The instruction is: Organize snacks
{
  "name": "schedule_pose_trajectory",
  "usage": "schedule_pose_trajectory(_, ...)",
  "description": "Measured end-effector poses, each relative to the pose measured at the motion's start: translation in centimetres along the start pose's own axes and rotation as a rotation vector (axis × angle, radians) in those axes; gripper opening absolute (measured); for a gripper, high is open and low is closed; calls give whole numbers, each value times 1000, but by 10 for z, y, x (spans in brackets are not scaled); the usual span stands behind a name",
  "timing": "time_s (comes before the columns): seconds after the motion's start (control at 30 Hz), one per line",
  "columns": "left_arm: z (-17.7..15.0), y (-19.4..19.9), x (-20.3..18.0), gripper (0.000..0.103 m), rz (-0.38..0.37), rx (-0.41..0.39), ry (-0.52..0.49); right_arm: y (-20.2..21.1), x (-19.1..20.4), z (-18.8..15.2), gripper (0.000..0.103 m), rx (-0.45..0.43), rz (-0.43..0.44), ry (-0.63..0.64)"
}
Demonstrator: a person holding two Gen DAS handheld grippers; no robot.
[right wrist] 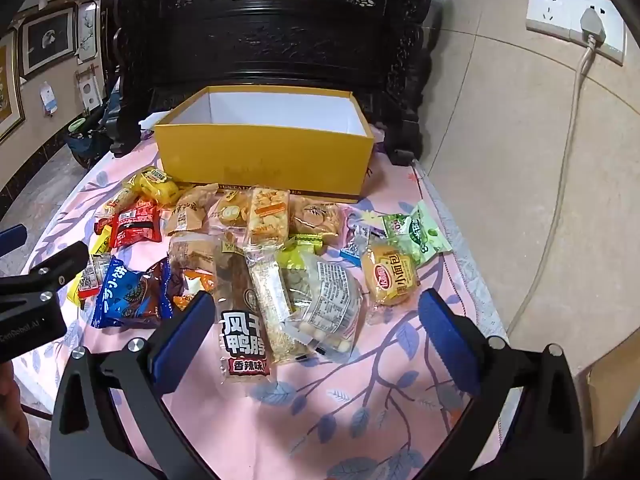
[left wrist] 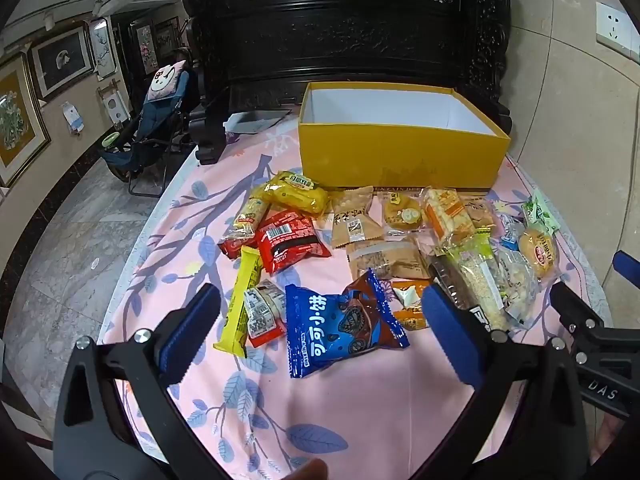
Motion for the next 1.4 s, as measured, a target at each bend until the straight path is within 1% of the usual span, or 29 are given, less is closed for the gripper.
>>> schedule_pose_trajectory(0.2,0,-1,0,101,8,8,12,-2,0,-3,102,-2,7,0)
schedule_pose_trajectory(0.23,4,1,5,101,2,16,17,-2,-1,-1,102,11,12,-12)
schedule_pose_trajectory(0.3,3,1,8,101,-10,14,22,-2,-1,-1,102,12,11,-13)
schedule_pose_trajectory(0.47,5,1,15,101,-10,25,24,-1,1,-5,102,18,13,-4)
schedule_pose_trajectory(0.5,0,-3,10,101,-3,21,26,-3,1,-5,102,20,13,-6)
schedule_pose_trajectory(1.4,-3,-6,11,101,1,29,34,-5,3,-5,102,37,19,2)
Point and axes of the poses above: each gripper's, at about its wrist camera, not at the fingertips, and y roughly against the way its jaws point, x to its left, z to its top, the point moved 1 cm from there along -y, roughly the way its jaws point
